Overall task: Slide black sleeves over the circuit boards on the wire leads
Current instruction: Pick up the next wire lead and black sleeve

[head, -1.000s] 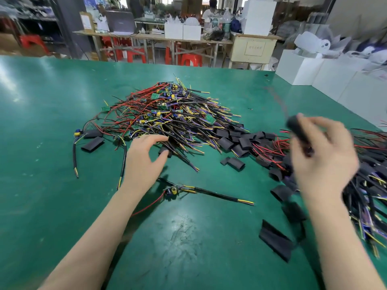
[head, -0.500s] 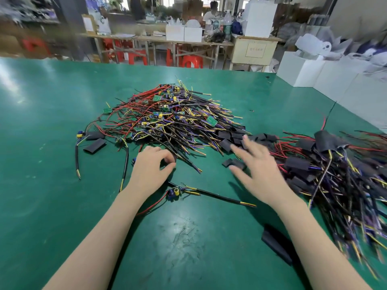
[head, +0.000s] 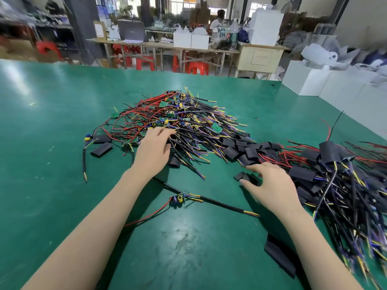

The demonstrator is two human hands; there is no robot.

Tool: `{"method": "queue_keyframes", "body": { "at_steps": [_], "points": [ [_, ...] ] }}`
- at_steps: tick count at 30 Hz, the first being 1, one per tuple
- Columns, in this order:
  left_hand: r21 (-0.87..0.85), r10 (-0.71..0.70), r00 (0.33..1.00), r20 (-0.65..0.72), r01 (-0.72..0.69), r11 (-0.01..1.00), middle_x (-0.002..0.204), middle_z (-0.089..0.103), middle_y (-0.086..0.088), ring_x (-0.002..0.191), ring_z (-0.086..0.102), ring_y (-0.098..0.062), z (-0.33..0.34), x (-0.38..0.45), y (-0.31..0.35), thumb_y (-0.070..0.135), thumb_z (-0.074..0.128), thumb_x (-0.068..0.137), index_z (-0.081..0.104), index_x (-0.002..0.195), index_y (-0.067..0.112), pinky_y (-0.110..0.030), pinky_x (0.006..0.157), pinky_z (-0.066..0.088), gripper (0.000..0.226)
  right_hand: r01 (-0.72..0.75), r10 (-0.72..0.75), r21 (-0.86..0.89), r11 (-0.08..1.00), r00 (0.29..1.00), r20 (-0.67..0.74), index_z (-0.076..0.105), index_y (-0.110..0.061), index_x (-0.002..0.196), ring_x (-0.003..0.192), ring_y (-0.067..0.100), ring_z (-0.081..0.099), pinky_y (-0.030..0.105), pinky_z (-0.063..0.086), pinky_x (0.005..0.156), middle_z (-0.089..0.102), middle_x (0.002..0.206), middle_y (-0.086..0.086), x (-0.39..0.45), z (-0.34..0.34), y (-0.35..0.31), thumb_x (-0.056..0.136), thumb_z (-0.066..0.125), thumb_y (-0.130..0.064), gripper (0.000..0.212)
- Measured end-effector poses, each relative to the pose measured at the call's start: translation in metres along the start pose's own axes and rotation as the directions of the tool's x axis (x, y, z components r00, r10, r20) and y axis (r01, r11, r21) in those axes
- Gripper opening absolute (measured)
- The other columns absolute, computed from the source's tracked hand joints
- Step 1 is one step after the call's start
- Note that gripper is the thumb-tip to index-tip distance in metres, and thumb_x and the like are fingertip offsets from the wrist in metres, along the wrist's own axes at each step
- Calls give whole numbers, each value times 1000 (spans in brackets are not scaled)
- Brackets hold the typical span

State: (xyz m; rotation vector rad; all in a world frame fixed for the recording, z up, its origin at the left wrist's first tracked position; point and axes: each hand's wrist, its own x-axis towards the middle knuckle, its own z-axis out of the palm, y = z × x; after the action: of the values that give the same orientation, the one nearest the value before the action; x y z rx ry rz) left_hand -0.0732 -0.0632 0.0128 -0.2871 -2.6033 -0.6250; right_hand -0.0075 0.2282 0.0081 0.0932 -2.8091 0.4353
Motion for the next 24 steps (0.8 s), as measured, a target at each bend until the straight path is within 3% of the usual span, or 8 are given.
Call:
{"method": "queue_keyframes", "body": {
  "at_steps": [4,9,14,20,24],
  "points": [
    [248,75,976,205,-126,960,131,55,-3,123,41,-25,1,14,3,16,54,96,53,134,20,-40,97,43,38,-18,18,6,1000,999,40,73,-27,106,89,20,60,30,48,74,64,97,-2,-1,-2,4,81,71,-36,27],
    [197,71,992,106,-91,976,107,67,-6,108,54,-26,2,12,3,9,56,94,72,106,11,-42,92,47,20,-4,4,26,1000,1000,20,76,-23,92,80,18,58,30,47,69,64,87,-3,-2,-4,5,79,71,-45,26],
    [134,94,991,96,-106,985,85,67,-8,87,58,-26,-5,10,-4,0,54,89,69,83,4,-36,82,47,16,9,-11,29,1000,998,54,75,-26,97,82,20,58,28,43,68,62,88,-2,-1,-5,3,77,74,-41,25],
    [-80,-101,995,17,102,992,95,73,-6,95,64,-26,-9,13,-13,10,62,89,67,108,10,-40,90,50,19,-23,23,10,1000,999,28,74,-25,92,81,22,56,30,44,70,57,80,-3,-3,-5,1,77,72,-41,22],
    [77,32,999,41,-35,996,132,56,-9,122,46,-28,-6,25,-17,8,55,94,51,134,12,-41,99,40,40,-22,21,44,999,1000,16,73,-26,98,82,20,57,29,44,71,57,82,-5,-3,-5,-1,77,73,-41,26]
  ]
}}
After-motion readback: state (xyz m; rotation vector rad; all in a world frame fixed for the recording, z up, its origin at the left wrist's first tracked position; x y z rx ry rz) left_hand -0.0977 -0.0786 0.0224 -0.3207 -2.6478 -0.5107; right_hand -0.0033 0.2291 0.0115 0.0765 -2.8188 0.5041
